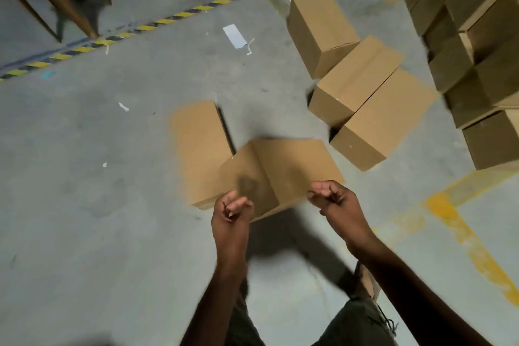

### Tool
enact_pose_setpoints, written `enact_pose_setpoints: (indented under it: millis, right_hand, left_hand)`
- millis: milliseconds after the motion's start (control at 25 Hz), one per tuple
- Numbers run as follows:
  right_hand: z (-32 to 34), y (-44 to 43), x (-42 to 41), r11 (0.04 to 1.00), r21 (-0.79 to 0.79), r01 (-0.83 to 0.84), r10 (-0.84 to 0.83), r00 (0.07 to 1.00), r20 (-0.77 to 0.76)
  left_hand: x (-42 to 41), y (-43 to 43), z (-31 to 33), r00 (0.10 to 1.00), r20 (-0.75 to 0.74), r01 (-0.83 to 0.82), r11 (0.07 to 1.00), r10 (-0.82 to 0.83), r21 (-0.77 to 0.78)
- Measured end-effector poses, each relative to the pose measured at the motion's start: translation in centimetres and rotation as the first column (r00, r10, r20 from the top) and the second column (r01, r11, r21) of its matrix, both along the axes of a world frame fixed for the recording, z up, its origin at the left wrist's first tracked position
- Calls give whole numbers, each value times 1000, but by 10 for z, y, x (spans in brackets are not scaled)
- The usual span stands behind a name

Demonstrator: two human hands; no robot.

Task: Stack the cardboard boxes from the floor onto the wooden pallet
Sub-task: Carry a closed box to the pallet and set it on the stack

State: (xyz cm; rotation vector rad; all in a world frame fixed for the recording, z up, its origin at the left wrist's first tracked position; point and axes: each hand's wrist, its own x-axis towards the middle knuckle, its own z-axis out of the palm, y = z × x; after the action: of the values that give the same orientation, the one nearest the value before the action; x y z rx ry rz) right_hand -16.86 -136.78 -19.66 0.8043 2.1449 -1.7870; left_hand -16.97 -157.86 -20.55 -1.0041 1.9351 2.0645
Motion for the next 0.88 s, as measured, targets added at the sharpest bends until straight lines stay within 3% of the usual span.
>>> enact_pose_setpoints:
  millis: [160, 280, 520, 720, 880]
  right_hand:
    - [-54, -83, -35, 998, 57, -26, 18, 991, 130]
    - [-106, -111, -77, 981, 196, 4, -37, 986, 164]
    - [-202, -143, -151, 892, 394, -224, 159, 969, 191]
    - [-261, -140, -209, 876, 460, -145, 86, 985, 148]
    - [-275, -132, -246, 904, 397, -159, 104, 982, 157]
  left_hand:
    - [-34, -99, -73, 975, 217, -64, 998, 57, 28]
    - [-69, -128, -142, 933, 359, -85, 989, 37, 119]
    - [-133, -127, -259, 880, 432, 48, 943, -195, 328]
    - [-158, -120, -352, 885, 438, -32, 921, -155, 389]
    - [-173, -119, -370, 876, 442, 1, 916, -194, 401]
